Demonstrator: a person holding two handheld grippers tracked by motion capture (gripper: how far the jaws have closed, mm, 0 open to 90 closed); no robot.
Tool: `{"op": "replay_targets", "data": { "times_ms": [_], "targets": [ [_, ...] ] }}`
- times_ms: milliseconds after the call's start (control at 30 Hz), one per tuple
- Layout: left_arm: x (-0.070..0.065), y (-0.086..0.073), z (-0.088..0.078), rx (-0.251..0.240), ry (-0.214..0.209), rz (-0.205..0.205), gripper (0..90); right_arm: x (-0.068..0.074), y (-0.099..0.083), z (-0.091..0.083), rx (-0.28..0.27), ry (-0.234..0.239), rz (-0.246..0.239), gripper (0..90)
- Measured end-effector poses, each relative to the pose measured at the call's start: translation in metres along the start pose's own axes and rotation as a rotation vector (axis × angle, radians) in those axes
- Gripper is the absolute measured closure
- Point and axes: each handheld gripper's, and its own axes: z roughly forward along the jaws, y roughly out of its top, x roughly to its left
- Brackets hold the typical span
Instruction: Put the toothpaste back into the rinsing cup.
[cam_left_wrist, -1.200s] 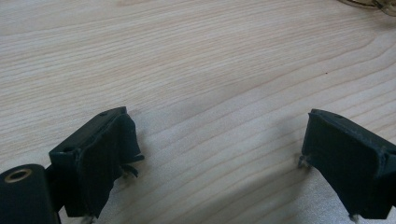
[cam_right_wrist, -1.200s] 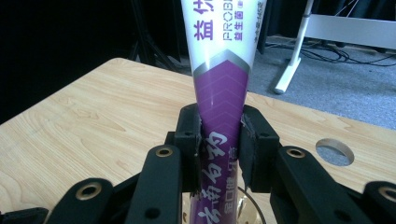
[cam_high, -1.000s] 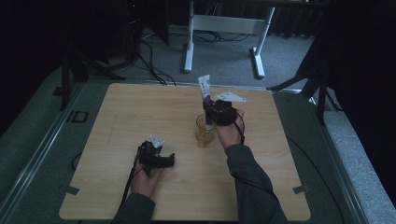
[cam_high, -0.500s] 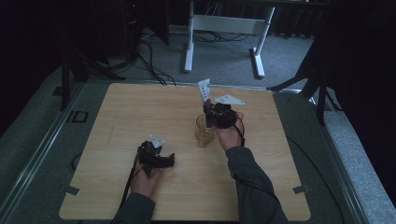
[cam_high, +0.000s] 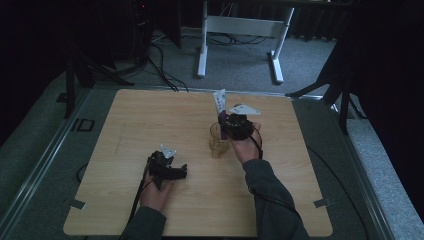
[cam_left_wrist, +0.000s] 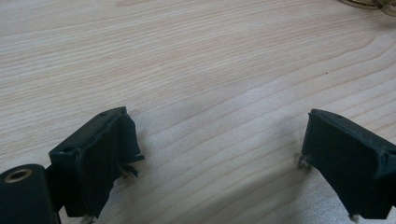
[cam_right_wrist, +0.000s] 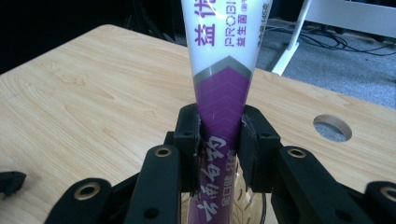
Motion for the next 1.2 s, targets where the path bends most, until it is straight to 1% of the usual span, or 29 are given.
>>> {"op": "replay_targets", "data": {
  "times_ms": [133, 167, 267, 367, 467, 533, 567, 600, 733, 767, 800, 867, 900, 933, 967, 1000, 1033, 1067, 1100, 1133, 1167, 1200],
  "targets": [
    [0.0, 0.0, 0.0, -0.001, 0.0, -0.002, 7.8, 0.001, -0.005, 0.002, 0.015, 0.002, -0.009, 71.2],
    [0.0, 0.0, 0.0, -0.001, 0.0, -0.002, 7.8, 0.002, -0.01, 0.003, 0.029, 0.003, -0.019, 71.0],
    [0.0, 0.0, 0.0, 0.0, 0.001, -0.001, 7.8, 0.002, -0.017, 0.004, 0.053, 0.005, -0.024, 70.2],
    [-0.001, 0.0, 0.0, -0.003, -0.002, -0.004, 7.9, 0.001, -0.024, 0.006, 0.074, 0.016, -0.028, 66.1],
    [-0.001, 0.0, 0.0, -0.002, -0.002, -0.004, 7.9, 0.0, -0.027, 0.004, 0.068, 0.029, -0.026, 64.3],
    [-0.001, 0.0, 0.0, -0.002, -0.002, -0.004, 7.9, -0.003, -0.028, 0.0, 0.066, 0.042, -0.02, 59.5],
    [-0.001, 0.0, 0.0, -0.002, -0.001, -0.003, 7.9, -0.003, -0.028, 0.0, 0.066, 0.042, -0.02, 59.5],
    [-0.001, 0.0, 0.0, -0.003, -0.001, -0.003, 7.9, -0.005, -0.029, -0.004, 0.061, 0.047, -0.024, 56.5],
    [-0.001, 0.0, 0.0, -0.003, -0.001, -0.003, 7.9, -0.01, -0.03, -0.009, 0.053, 0.05, -0.013, 55.0],
    [-0.001, 0.0, 0.0, -0.003, -0.001, -0.003, 7.9, -0.015, -0.03, -0.014, 0.036, 0.048, 0.01, 54.1],
    [-0.001, 0.0, 0.0, -0.003, -0.001, -0.004, 7.9, -0.015, -0.03, -0.014, 0.036, 0.048, 0.01, 54.1],
    [-0.001, 0.0, 0.0, -0.003, -0.001, -0.002, 7.9, -0.021, -0.03, -0.02, 0.009, 0.047, 0.033, 53.1],
    [-0.001, 0.0, 0.0, -0.003, -0.001, -0.002, 7.9, -0.021, -0.03, -0.02, 0.009, 0.047, 0.033, 53.1],
    [-0.001, 0.0, 0.0, -0.002, -0.001, -0.002, 7.9, -0.03, -0.033, -0.03, -0.031, 0.036, 0.077, 51.9],
    [-0.001, 0.0, 0.0, -0.002, -0.001, -0.001, 7.9, -0.03, -0.033, -0.03, -0.031, 0.036, 0.077, 51.9],
    [-0.001, 0.0, 0.0, -0.001, -0.001, 0.0, 7.9, -0.036, -0.036, -0.035, -0.036, 0.026, 0.099, 51.5],
    [0.0, 0.0, 0.0, 0.0, -0.001, 0.0, 7.9, -0.04, -0.039, -0.037, -0.037, 0.016, 0.108, 51.5],
    [0.0, 0.0, 0.0, 0.0, -0.001, 0.0, 7.9, -0.04, -0.039, -0.037, -0.037, 0.016, 0.108, 51.5],
    [-0.001, 0.0, 0.0, 0.0, -0.001, 0.0, 7.9, -0.044, -0.041, -0.039, -0.038, 0.007, 0.124, 51.3],
    [-0.001, 0.0, 0.0, -0.001, -0.001, 0.0, 8.0, -0.054, -0.049, -0.044, -0.035, 0.001, 0.167, 51.1],
    [-0.001, 0.0, 0.0, -0.001, -0.001, 0.0, 7.9, -0.054, -0.049, -0.044, -0.035, 0.001, 0.167, 51.1],
    [-0.001, 0.0, 0.0, -0.002, -0.001, -0.002, 7.9, -0.057, -0.052, -0.046, -0.03, -0.005, 0.178, 51.0]
  ]
}}
